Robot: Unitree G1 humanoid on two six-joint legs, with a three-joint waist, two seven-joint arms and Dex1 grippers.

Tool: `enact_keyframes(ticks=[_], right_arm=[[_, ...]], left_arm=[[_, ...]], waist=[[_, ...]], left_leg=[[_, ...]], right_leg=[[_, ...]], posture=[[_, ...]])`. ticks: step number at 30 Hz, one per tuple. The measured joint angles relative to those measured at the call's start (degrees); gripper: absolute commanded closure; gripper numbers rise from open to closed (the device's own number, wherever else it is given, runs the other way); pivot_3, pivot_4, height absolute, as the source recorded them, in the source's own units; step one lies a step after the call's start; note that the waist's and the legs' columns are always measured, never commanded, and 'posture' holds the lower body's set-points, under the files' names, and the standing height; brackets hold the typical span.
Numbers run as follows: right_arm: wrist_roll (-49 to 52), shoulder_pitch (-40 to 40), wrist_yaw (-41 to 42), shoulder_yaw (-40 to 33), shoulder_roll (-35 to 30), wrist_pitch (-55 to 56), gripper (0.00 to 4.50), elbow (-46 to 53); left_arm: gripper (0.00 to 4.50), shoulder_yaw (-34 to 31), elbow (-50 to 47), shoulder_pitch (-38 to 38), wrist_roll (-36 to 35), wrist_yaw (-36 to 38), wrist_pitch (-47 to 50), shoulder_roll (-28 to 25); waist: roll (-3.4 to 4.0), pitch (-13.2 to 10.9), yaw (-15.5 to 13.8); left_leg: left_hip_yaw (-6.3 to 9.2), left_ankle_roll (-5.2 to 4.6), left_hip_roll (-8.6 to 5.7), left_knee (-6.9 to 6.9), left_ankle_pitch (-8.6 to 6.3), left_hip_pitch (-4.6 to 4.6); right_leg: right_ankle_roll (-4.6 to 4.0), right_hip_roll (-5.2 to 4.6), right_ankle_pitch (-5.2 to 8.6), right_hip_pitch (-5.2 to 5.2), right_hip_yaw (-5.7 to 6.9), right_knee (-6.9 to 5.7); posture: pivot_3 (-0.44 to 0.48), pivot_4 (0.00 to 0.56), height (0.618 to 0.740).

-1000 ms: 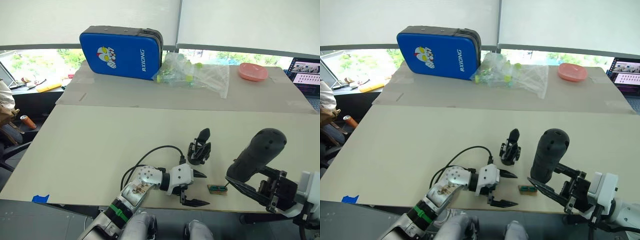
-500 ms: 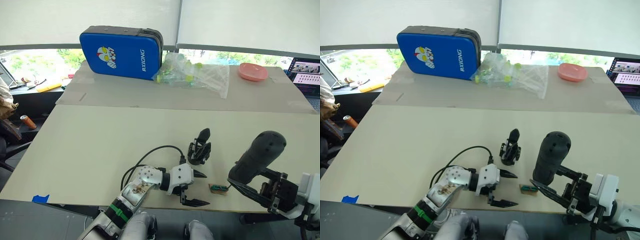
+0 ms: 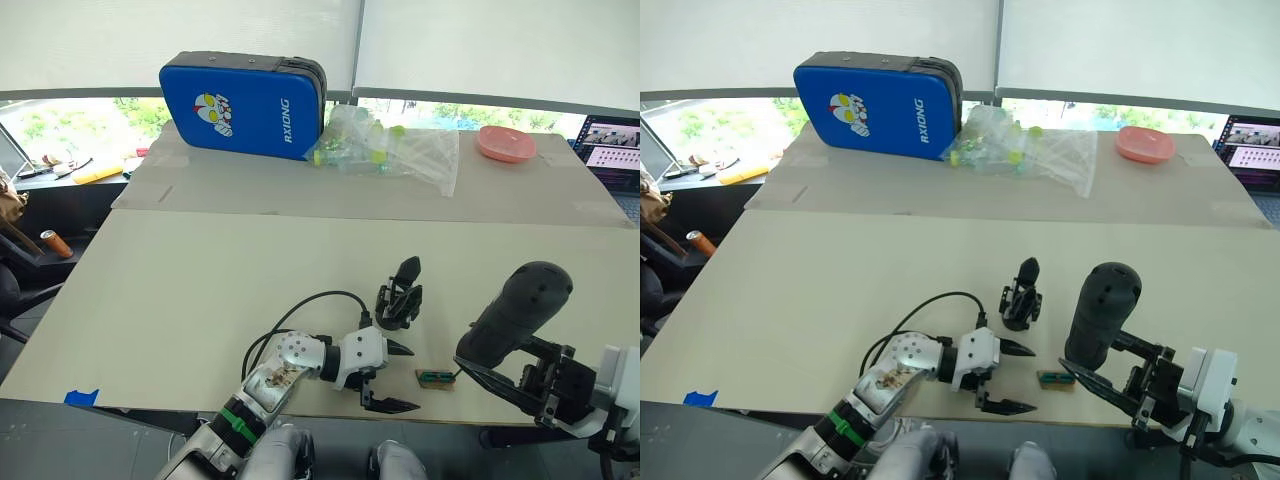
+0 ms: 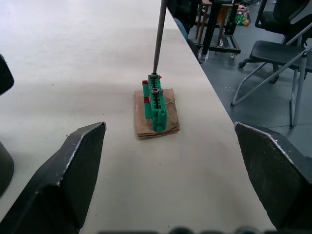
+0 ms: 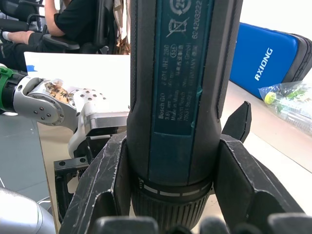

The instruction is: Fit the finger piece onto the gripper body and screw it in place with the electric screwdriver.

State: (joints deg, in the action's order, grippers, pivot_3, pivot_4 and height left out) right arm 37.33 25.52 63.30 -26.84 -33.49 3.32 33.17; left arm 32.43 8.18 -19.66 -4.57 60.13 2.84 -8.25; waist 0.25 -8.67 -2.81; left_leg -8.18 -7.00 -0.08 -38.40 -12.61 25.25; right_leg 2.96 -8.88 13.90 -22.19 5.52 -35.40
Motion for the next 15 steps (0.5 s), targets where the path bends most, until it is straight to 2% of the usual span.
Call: enact_keyframes(ticks=[15], right_arm=[[0.66,0.01,-0.07,0.0,-1.46,-0.46,2.56,0.04]], left_arm=[[0.0,0.05,0.01,0.01,0.01,-0.2,0.12,0.12]], waist=[[0.0,0.0,-0.02]], left_leg=[[0.0,-0.02,0.0,0.0,-0.01,0.0]], right_leg=[[0.02,0.0,-0.02,0.03,0.01,0.09]], posture=[[0.0,0.15,0.74]])
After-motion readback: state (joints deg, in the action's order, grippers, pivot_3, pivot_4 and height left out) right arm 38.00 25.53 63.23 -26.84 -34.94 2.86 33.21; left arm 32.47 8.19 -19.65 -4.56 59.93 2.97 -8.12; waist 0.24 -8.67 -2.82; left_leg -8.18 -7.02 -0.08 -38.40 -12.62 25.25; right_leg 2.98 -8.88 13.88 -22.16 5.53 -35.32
